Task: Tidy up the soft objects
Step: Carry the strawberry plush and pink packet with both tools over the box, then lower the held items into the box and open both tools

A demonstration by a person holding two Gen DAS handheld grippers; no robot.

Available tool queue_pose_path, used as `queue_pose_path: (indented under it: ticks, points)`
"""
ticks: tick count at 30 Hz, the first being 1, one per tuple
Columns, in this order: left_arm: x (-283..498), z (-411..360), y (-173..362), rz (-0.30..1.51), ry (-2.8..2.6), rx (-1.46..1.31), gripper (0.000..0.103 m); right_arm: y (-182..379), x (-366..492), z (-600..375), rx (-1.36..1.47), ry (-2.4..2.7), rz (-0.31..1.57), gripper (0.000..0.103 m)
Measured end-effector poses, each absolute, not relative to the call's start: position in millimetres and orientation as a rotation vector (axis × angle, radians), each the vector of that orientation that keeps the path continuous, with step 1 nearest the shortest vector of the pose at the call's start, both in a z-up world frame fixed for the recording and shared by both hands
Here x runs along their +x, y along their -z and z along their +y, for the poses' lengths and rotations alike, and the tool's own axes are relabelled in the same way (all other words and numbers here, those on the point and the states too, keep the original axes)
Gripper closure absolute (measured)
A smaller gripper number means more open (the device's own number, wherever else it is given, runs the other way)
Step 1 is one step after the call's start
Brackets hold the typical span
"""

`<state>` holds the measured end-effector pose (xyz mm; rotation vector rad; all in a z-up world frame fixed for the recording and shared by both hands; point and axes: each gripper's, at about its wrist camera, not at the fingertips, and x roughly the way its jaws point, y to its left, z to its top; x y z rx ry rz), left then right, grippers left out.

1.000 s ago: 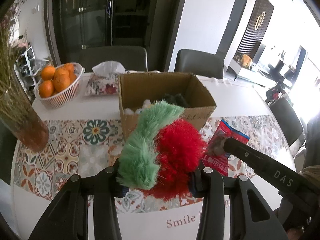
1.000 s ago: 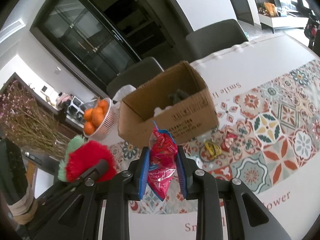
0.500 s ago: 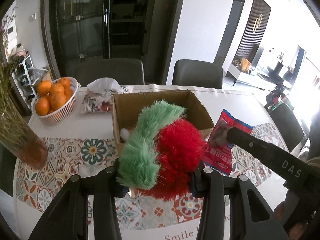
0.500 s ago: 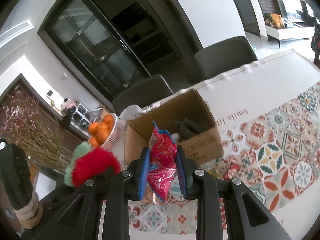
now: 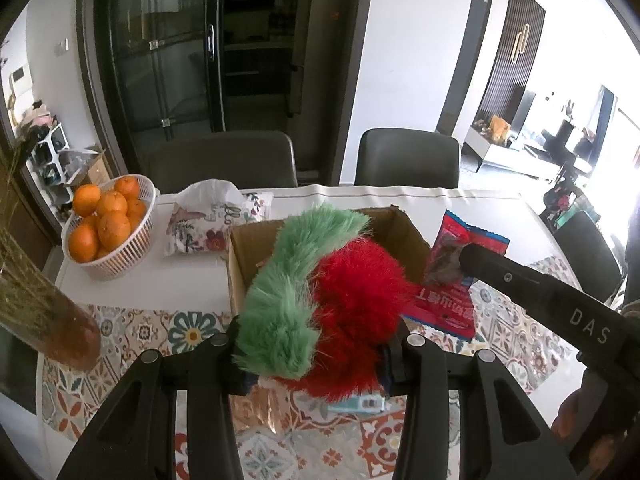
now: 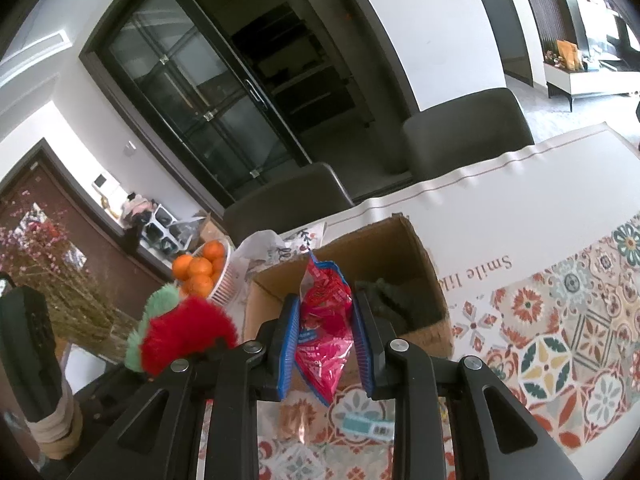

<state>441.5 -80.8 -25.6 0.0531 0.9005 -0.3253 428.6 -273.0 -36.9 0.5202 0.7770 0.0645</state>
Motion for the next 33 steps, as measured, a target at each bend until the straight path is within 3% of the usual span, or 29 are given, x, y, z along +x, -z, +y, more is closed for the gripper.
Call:
queue_pose_path:
  ticks: [5,7,15,18,20,21,26,33]
  points:
    - [462.2,-85.8,31.9,0.905,0.325,0.069,0.059,41.2,449.0,-273.7,0.489,-0.061,0.792,0.076]
    - [471.0,-87.4,36.5,0.918,0.331,0.067,0.059,44.4,456.7,-273.9,0.478,-0.061,0.802,0.087]
    - [506.6,-95.8,60.3,0.976,0.338,0.059,0.057,57.7,488.7,-278.1,0.453,-0.040,0.838,0.087]
    - [516.7,-97.9,67.0,1.003,0.349,0.058,0.051,58.8,493.8,-278.4,0.449,-0.041,0.849,0.087]
    - [521.9,-100.2,69.6,1.018,0.354,0.057,0.037,59.0,495.8,-278.6,0.451,-0.041,0.857,0.087]
    - [524.2,-101.4,70.2,1.019,0.353,0.064,0.036,59.3,496.7,-279.4,0.453,-0.038,0.859,0.087]
    - [528.2,-101.9,68.6,1.023,0.341,0.074,0.029,59.9,498.3,-280.7,0.453,-0.006,0.889,0.083]
    - [516.2,-90.0,64.8,1.021,0.306,0.091,0.025,60.6,483.7,-273.4,0.429,0.031,0.905,0.063]
